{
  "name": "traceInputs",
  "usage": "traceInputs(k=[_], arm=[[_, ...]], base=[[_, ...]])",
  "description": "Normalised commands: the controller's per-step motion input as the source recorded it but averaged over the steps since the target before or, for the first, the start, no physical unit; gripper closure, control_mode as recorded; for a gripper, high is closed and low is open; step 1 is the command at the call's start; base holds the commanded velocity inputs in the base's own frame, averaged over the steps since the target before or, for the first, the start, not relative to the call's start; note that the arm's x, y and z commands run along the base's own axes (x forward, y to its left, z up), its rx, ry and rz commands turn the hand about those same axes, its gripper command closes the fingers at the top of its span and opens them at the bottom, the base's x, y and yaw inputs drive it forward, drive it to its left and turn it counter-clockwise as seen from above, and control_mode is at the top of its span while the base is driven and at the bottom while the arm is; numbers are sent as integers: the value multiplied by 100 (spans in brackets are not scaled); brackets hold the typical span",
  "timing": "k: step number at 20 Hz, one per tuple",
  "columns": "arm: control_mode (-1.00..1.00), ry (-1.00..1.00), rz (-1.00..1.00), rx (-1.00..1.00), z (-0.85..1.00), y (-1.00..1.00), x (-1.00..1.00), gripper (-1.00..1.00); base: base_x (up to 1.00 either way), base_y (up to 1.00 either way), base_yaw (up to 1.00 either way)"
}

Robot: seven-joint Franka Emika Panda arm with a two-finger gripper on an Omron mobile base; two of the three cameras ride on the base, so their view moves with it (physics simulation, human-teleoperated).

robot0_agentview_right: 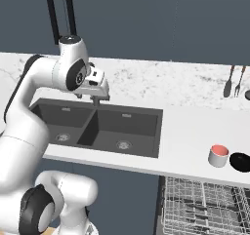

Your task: Pick up the cup and bowl from the counter, place them in the dishwasher, and close the dishwasher door.

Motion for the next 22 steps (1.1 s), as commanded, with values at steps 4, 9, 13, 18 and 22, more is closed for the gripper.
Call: traceInputs(k=[4,9,13,18,22], arm=[[-100,0,3,0,0,0,-28,-100],[-100,12,1,-4,-20,5,-75,-100],[-100,8,0,-13,-78,22,-60,-100],[-100,7,0,-6,-62,-7,-25,-100],[100,0,0,0,-11,-9,-5,-100]], base=[[0,0,0],[0,0,0],[0,0,0],[0,0,0],[3,1,0]])
